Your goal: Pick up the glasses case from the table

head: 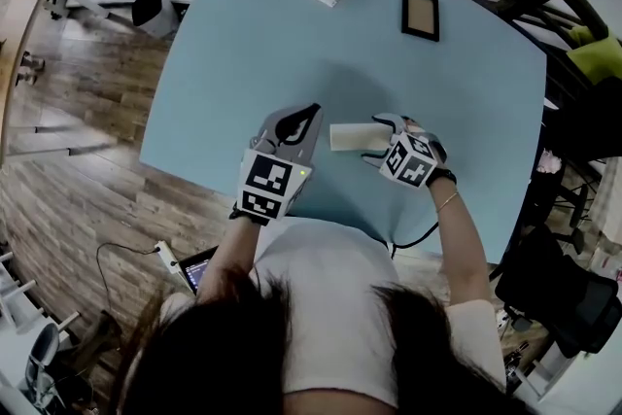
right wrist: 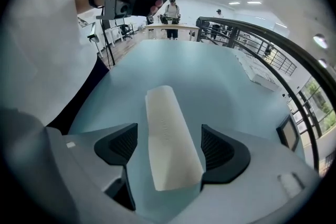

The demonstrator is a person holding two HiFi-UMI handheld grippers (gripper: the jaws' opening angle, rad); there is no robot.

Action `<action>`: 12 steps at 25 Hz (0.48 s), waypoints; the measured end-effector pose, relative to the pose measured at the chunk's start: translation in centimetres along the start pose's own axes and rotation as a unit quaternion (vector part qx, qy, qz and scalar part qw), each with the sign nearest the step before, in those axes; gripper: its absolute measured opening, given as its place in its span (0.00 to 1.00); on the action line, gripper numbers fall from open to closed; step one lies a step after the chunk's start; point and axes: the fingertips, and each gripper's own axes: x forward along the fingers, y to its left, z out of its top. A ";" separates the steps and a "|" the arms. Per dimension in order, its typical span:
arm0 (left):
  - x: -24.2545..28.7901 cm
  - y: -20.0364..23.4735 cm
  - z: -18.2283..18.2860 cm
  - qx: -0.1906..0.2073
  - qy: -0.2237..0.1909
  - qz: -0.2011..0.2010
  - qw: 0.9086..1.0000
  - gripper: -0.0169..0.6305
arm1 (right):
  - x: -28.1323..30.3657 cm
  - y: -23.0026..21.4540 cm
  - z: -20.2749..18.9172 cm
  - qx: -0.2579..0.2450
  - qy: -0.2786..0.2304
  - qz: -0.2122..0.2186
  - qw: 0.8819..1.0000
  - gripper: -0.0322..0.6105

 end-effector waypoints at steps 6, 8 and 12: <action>0.1 0.0 -0.3 -0.001 0.005 -0.003 1.000 0.11 | 1.3 -0.1 -1.6 -0.034 0.037 0.019 0.999 0.60; 0.1 0.0 -0.3 -0.001 0.007 -0.004 1.000 0.11 | 1.4 -0.3 -1.8 -0.035 0.039 0.019 0.998 0.60; 0.5 0.0 -0.5 -0.001 0.011 -0.008 1.000 0.11 | 1.8 -0.6 -2.2 -0.060 0.052 0.027 0.997 0.60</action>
